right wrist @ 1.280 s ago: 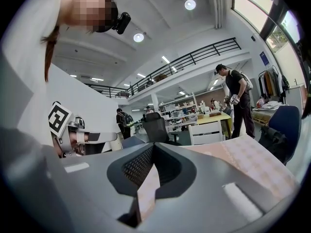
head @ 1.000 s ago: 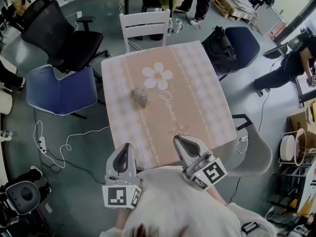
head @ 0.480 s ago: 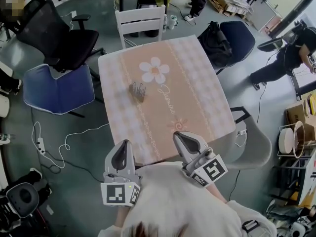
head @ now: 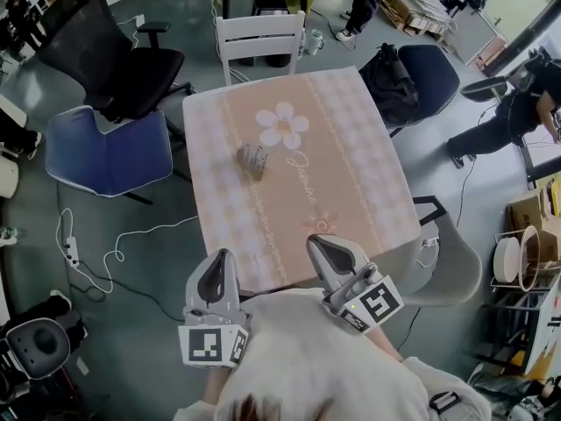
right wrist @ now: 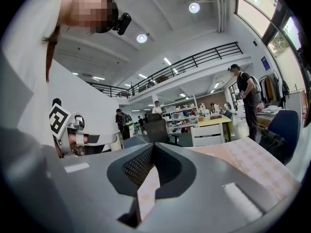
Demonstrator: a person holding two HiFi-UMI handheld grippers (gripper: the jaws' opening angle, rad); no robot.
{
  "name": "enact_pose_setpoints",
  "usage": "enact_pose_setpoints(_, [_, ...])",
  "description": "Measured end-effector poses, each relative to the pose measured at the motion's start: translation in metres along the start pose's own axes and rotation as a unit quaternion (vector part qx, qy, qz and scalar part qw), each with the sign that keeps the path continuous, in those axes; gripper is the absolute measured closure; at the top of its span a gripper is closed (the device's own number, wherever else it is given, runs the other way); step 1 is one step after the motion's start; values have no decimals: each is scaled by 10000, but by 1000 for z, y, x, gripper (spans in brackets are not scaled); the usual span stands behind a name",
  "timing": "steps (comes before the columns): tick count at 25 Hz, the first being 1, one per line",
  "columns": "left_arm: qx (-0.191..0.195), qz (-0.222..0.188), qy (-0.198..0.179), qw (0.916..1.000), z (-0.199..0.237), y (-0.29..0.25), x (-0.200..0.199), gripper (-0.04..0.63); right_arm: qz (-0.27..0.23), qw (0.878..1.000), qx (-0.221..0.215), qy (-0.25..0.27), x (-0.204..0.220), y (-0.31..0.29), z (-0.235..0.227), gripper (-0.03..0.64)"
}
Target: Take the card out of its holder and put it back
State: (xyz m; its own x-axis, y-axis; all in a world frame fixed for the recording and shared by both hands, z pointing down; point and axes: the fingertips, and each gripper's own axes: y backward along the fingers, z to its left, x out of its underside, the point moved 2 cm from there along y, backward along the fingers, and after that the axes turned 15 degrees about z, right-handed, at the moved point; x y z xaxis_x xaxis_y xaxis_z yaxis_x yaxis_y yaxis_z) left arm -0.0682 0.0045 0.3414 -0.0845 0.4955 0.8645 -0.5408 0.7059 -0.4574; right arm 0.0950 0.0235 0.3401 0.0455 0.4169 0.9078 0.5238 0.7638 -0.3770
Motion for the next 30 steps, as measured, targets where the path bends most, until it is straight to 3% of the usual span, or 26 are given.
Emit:
enact_pose_setpoints(8, [-129, -101, 162, 9997, 5, -3, -5, 595, -8, 10000, -78, 31, -4, -9, -5, 618])
enact_pose_setpoints(13, [-205, -86, 173, 9996, 10, -8, -8, 595, -111, 9998, 90, 153, -14, -15, -19, 618])
enact_pose_setpoints(20, [-402, -147, 369, 9984, 22, -15, -14, 595, -117, 9986, 120, 511, -34, -45, -53, 532])
enact_pose_setpoints(30, [-842, 26, 539, 9950, 45, -16, -9, 595, 486, 9965, -77, 668, -25, -146, -107, 460])
